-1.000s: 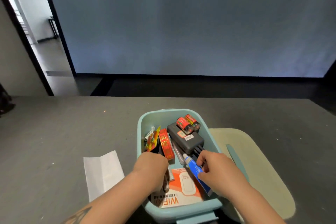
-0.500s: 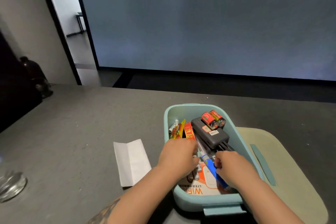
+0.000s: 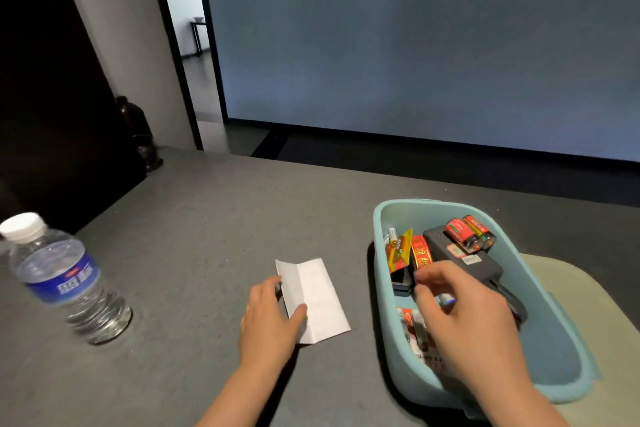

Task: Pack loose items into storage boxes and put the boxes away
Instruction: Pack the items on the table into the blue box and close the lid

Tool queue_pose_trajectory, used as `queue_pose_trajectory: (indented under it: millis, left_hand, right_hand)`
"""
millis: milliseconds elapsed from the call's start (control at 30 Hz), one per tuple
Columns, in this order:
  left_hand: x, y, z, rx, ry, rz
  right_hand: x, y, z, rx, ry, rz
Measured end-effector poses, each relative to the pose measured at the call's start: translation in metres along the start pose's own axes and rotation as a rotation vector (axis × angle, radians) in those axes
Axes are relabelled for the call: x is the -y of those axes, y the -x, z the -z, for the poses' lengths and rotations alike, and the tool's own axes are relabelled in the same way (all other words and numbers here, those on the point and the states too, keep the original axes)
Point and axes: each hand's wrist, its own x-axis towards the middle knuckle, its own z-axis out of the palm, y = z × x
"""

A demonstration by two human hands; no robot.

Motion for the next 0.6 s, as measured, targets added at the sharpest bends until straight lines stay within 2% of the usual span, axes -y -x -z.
queue_pose_trajectory:
  millis: [67, 200, 367, 500, 600]
  left_hand:
    - [0.006, 0.0, -0.004, 0.081, 0.022, 0.022]
    - [0.003, -0.003, -0.005, 0.121, 0.102, 0.001]
    - [-0.007, -0.012, 0.021, 0.068, 0.284, 0.033]
    - [-0.048, -0.01, 0.053, -0.036, 0.422, -0.12]
    - [-0.092, 0.004, 0.063, 0.004, 0.492, -0.258]
  right_hand:
    - [0.013, 0.002, -0.014, 0.004, -0.052, 0.064]
    - [0.017, 0.002, -0.036, 0.034, -0.068, 0.083]
    - [0.008, 0.002, -0.044, 0.041, -0.179, -0.008]
    - [0.012, -0.004, -0.042, 0.021, -0.418, -0.124]
    - [0.02, -0.01, -0.034, 0.066, -0.626, -0.229]
